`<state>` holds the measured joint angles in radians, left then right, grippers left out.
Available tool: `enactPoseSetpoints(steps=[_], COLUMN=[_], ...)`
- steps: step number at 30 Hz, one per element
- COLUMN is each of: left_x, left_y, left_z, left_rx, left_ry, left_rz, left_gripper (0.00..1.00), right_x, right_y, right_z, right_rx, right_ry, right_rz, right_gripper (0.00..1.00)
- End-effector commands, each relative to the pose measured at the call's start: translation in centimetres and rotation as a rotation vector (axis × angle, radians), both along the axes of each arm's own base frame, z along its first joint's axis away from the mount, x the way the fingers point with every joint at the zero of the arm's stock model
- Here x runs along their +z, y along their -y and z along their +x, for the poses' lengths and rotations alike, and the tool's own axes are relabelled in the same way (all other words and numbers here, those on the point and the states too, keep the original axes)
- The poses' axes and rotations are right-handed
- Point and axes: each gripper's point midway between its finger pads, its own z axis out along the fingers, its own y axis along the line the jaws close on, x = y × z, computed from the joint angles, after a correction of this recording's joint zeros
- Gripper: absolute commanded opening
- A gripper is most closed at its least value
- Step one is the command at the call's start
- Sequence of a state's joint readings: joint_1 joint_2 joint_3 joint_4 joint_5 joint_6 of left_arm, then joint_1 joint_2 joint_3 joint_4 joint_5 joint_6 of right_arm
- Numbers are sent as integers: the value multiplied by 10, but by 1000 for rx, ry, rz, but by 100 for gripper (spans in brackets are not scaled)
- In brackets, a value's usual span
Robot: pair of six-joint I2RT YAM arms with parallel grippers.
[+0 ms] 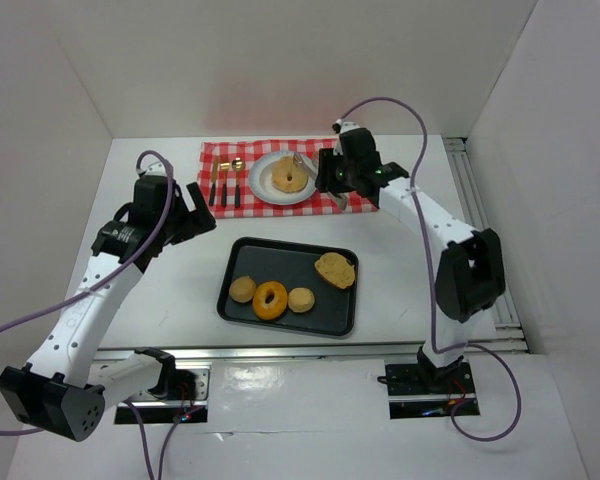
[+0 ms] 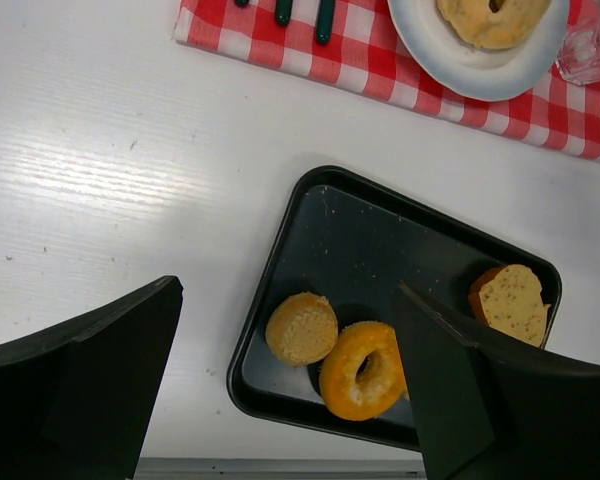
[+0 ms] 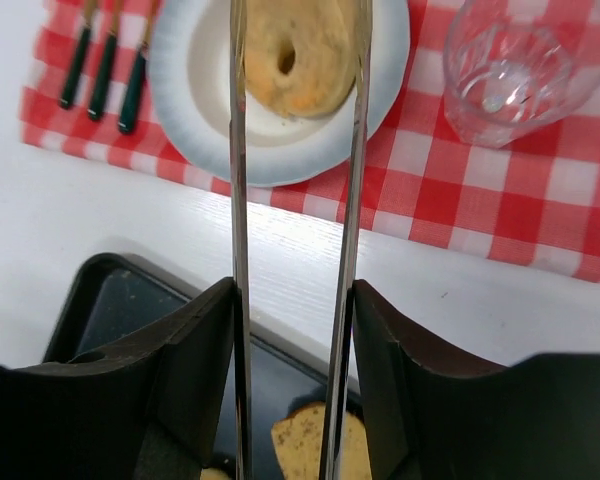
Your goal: Place the bread
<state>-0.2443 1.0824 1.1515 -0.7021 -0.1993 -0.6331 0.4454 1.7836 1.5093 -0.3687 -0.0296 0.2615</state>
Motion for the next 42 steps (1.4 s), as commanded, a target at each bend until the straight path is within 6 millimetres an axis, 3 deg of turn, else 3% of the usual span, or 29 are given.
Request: enactPoseSetpoints(steps=[1,2,5,9,11,12,15,17,19,22,30,32,38,42], left_x=[4,3,3,3,3,2,-2,-5,-8,-5,-5,-5,-7,-7], left_y=[7,8,9,9,11,14,15,17,17,16,12,12,14,14], left_z=[-1,1,1,1,0,3,1,2,1,-1,-4,-4,-4,-4], left_rx=[-24,-24,-31,-31,-39,-47,-54,-61,-60,-61,-47,-47,-48,-48], left_ry=[20,20,19,19,17,15,5,-6,-15,-3,0,0,-11,-11], left_rz=[-46,-46,-52,-52,-58,-65,-69,-72,-71,-73,-62,-62,-72,-73], left_gripper=[99,99,99,99,99,99,99,99,99,99,99,99,99,99], right_x=[100,107,92,52,43,25,14,6,-1,-4,-5,-8,-1,-8], right_y=[17,25,44,56,48,48,31,29,32,19,-1,3,6,18], right_z=[-21,-37,-80,-146,-177,-196,-230,-250,-255,-265,-283,-287,-279,-268], right_rx=[-31,-31,-50,-42,5,33,100,102,92,138,221,226,171,93], right_ry=[202,209,152,-6,-56,-129,-194,-212,-217,-226,-260,-281,-247,-208], right_rz=[40,44,5,-27,-9,-25,-50,-122,-204,-245,-224,-240,-249,-365], right_gripper=[56,56,56,54,54,54,54,54,54,54,54,54,54,54])
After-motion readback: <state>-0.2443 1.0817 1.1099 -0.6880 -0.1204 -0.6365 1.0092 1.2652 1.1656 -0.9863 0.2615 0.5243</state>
